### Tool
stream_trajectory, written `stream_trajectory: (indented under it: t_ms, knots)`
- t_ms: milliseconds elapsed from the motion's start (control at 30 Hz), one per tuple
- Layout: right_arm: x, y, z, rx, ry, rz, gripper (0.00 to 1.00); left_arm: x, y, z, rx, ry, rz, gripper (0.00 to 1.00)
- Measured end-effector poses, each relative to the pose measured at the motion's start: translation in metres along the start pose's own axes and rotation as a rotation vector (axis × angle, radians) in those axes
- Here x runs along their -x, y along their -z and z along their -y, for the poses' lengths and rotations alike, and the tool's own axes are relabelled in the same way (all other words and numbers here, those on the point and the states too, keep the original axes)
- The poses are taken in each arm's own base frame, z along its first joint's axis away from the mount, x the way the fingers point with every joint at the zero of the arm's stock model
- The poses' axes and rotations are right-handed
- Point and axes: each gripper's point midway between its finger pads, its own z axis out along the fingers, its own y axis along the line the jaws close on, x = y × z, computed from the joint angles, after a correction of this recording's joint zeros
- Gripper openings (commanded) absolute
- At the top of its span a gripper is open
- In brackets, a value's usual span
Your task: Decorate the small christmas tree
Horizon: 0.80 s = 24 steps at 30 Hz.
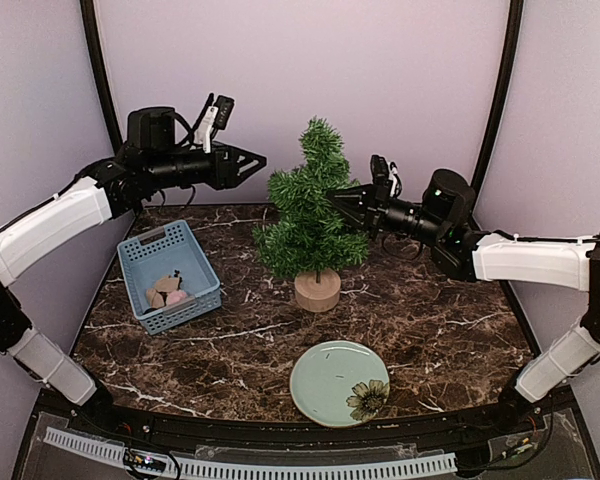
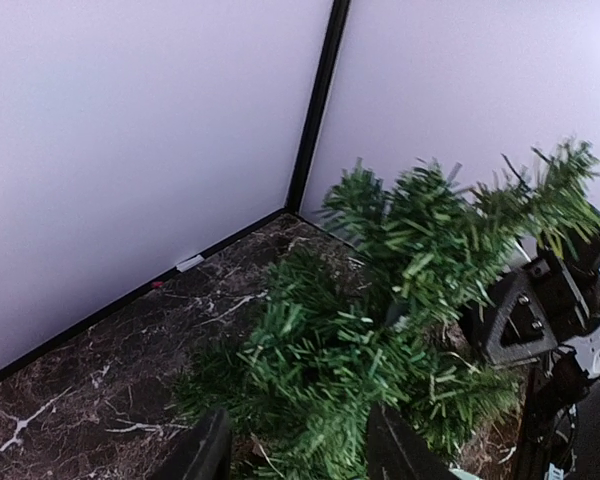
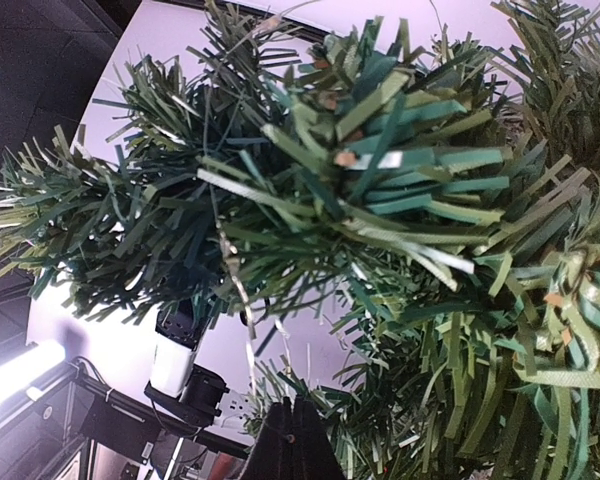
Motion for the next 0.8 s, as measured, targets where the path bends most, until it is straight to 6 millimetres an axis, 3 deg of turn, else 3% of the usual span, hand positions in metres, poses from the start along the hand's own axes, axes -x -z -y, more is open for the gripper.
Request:
stream_trajectory:
  t_ms: [200, 467, 600, 800]
  knots:
    - [0.000, 0.000, 0.000, 0.000, 0.001, -0.002, 0.00, -0.004, 0.015, 0.036, -0.168, -0.109, 0.010, 0.41]
    - [-0.001, 0.000, 0.000, 0.002, 0.001, -0.008, 0.00, 0.003, 0.001, 0.080, -0.320, -0.282, 0.026, 0.37]
    - [-0.002, 0.000, 0.000, 0.002, 0.003, -0.009, 0.00, 0.005, -0.015, 0.086, -0.340, -0.338, 0.024, 0.37]
    - [-0.002, 0.000, 0.000, 0.003, 0.003, -0.012, 0.00, -0.011, -0.035, 0.081, -0.350, -0.365, -0.040, 0.37]
